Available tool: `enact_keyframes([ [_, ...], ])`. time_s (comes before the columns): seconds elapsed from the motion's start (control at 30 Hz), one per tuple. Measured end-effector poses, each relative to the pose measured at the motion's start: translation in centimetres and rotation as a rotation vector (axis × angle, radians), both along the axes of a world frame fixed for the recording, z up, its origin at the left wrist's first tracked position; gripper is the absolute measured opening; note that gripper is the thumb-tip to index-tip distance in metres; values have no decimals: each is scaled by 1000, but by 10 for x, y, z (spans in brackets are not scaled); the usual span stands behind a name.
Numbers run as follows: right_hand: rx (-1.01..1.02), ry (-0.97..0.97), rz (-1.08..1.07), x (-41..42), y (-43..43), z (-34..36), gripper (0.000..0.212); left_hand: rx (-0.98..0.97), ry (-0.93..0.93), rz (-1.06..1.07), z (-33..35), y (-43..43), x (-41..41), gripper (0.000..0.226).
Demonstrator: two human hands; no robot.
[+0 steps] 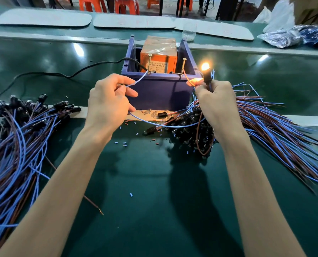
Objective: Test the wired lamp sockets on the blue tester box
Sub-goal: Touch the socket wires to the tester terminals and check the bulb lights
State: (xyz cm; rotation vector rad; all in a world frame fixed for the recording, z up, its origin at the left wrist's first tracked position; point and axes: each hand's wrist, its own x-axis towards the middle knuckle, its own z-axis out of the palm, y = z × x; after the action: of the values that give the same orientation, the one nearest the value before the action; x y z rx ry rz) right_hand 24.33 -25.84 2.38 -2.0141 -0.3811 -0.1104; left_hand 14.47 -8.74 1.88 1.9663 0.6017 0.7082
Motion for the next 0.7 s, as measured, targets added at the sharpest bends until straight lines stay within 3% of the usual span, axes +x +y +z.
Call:
enact_keyframes([
  [0.1,11,27,18,-1,1,1,29,-40,7,1,-1,-2,1,31],
  [0.33,20,59,15,-6,1,6,27,-72,17,-24,5,1,-1,28],
  [0.43,90,196,97,-6,0,18,30,-98,68,-116,12,3,-5,26],
  [0.5,95,258,139,-8,-6,28,41,-116,122,-232,20,8,-10,26],
  [0.6,-154,126,83,-11,-20,41,60,-143,267,-471,30,23,-24,27],
  [0.7,7,271,234,-11,-27,51,65,-94,526,-557,30,45,-35,24],
])
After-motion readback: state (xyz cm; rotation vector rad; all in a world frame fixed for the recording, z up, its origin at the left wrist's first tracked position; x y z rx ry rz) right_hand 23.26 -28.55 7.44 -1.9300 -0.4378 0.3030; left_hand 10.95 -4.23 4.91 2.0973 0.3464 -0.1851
